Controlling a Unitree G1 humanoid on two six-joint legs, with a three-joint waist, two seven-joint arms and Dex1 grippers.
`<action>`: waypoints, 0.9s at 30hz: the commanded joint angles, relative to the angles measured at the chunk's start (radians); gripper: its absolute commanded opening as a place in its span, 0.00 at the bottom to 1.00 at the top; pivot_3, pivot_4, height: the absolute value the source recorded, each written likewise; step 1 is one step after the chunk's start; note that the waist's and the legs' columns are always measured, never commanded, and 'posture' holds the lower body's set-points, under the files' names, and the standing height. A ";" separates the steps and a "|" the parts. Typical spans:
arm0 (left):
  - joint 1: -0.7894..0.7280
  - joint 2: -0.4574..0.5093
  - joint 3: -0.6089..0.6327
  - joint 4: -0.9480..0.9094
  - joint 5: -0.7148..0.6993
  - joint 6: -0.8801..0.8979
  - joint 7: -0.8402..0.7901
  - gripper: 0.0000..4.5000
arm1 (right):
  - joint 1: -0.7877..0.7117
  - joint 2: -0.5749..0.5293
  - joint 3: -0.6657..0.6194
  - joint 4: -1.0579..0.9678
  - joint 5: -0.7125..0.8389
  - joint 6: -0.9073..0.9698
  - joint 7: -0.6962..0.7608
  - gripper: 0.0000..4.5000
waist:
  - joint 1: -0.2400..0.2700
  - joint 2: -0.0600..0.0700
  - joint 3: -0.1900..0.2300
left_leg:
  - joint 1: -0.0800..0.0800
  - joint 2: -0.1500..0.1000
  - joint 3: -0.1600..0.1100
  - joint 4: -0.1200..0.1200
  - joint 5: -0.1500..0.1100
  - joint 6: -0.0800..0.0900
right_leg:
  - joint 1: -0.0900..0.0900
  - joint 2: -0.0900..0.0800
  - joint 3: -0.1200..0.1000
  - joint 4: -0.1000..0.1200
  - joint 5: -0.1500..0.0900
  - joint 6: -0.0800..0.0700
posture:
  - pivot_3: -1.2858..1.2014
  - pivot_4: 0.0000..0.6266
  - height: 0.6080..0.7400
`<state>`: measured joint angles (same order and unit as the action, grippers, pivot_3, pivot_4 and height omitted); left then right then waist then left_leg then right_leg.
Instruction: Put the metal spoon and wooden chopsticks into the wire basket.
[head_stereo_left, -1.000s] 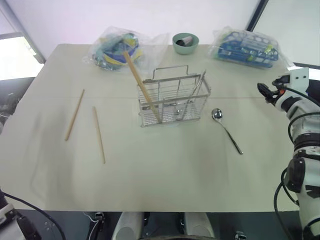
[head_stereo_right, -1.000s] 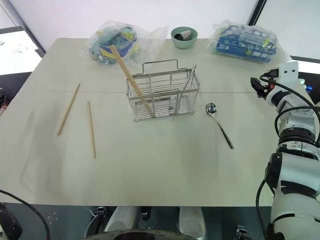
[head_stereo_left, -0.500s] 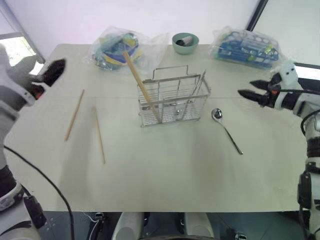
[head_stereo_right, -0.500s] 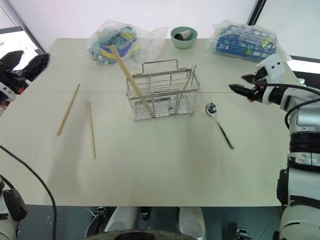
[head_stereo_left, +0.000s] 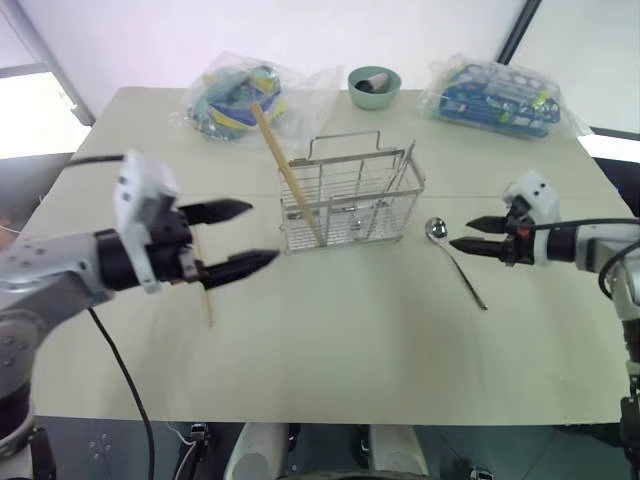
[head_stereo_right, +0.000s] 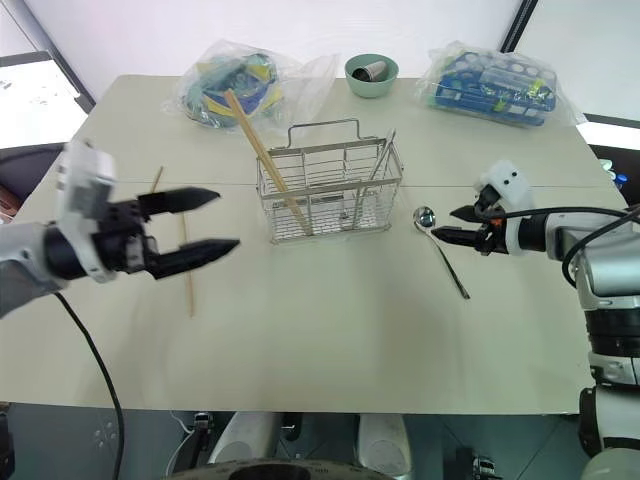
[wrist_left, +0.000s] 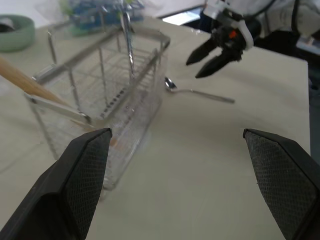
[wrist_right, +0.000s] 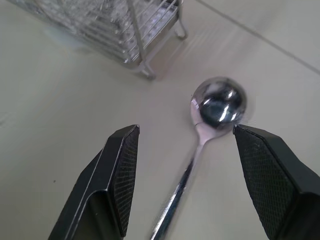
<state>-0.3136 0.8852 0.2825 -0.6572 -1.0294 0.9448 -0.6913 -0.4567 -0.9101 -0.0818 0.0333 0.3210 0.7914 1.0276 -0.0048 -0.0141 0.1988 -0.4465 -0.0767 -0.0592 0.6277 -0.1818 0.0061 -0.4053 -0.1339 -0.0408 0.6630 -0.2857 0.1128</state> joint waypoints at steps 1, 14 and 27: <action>-0.017 0.010 -0.057 -0.029 0.054 -0.052 -0.021 0.98 | 0.007 0.030 -0.006 -0.017 0.006 0.000 -0.044 0.68 | -0.002 0.000 0.000 | 0.000 0.000 0.000 0.000 0.000 0.000 | 0.000 0.000 0.000 0.000 0.000 0.000 | 0.52 0.24 0.68; -0.105 -0.010 -0.081 0.018 0.040 -0.060 -0.006 1.00 | -0.063 0.154 0.059 0.295 -0.084 -0.145 -0.149 0.48 | -0.007 -0.001 0.000 | 0.002 0.000 0.001 0.001 0.000 0.001 | 0.001 0.001 0.000 0.000 0.001 0.000 | 0.52 0.24 0.68; -0.120 -0.027 -0.063 0.045 0.041 -0.073 0.027 1.00 | -0.081 0.170 0.020 0.345 -0.096 -0.203 -0.198 0.00 | -0.004 -0.002 -0.001 | 0.003 0.000 0.000 0.001 0.000 0.001 | 0.003 0.001 0.000 0.000 0.001 0.000 | 0.52 0.24 0.68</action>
<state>-0.4106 0.8611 0.1824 -0.6120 -0.9865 0.8977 -0.6715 -0.5380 -0.7424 -0.0356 0.3582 0.2387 0.5903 0.8588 -0.0088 -0.0162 0.1975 -0.4439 -0.0763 -0.0588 0.6285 -0.1815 0.0068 -0.4025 -0.1329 -0.0412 0.6630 -0.2852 0.1128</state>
